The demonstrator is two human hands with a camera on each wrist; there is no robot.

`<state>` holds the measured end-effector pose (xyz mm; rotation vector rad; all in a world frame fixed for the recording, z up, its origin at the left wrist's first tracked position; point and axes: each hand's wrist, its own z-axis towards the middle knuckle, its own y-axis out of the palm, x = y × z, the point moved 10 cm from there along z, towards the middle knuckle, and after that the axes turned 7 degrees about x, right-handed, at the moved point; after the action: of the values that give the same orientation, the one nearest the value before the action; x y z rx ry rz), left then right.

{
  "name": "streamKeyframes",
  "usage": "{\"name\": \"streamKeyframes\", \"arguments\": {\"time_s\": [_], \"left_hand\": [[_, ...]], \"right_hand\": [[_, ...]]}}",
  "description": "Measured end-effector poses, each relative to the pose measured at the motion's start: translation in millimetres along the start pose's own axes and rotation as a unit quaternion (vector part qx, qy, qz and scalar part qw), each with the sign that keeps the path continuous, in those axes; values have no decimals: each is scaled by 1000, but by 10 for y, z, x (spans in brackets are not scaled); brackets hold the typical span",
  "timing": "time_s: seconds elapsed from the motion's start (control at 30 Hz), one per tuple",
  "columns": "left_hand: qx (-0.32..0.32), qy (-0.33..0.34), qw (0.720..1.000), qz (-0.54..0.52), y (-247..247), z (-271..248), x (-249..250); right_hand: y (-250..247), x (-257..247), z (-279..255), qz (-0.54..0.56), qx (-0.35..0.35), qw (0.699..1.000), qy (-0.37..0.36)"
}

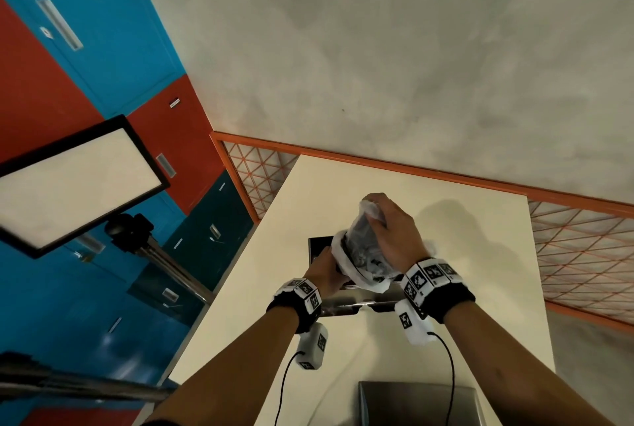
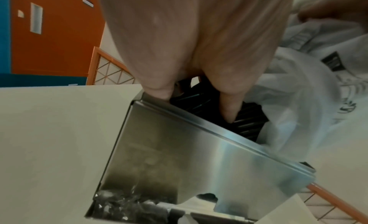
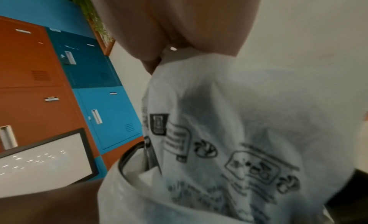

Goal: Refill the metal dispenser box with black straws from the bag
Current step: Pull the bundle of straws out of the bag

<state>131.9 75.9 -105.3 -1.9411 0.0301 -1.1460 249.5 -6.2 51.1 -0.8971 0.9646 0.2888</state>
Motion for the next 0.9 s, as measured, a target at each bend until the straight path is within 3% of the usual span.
{"name": "streamKeyframes", "arguments": {"time_s": [0.17,0.27,0.43,0.53,0.67,0.8,0.9], "left_hand": [[46,25,995,-83,-209,-139,230],[64,-3,991,-122,-222,-85,184],[15,-6,1000,2,-72,-47,41],[4,-4,998,60,-34,-47,20],[7,0,998,65,-30,-77,8],[19,10,998,64,-12,-117,-12],[28,27,998,58,17,-179,56]], "right_hand": [[19,-65,129,14,-5,1000,17],[-3,-225,161,33,12,999,-9],[170,20,166,-76,-59,995,38],[111,95,147,-79,-67,994,45],[-107,228,112,-42,-11,997,70],[-49,570,-67,-208,-65,966,142],[-13,678,-188,-202,-64,961,179]]}}
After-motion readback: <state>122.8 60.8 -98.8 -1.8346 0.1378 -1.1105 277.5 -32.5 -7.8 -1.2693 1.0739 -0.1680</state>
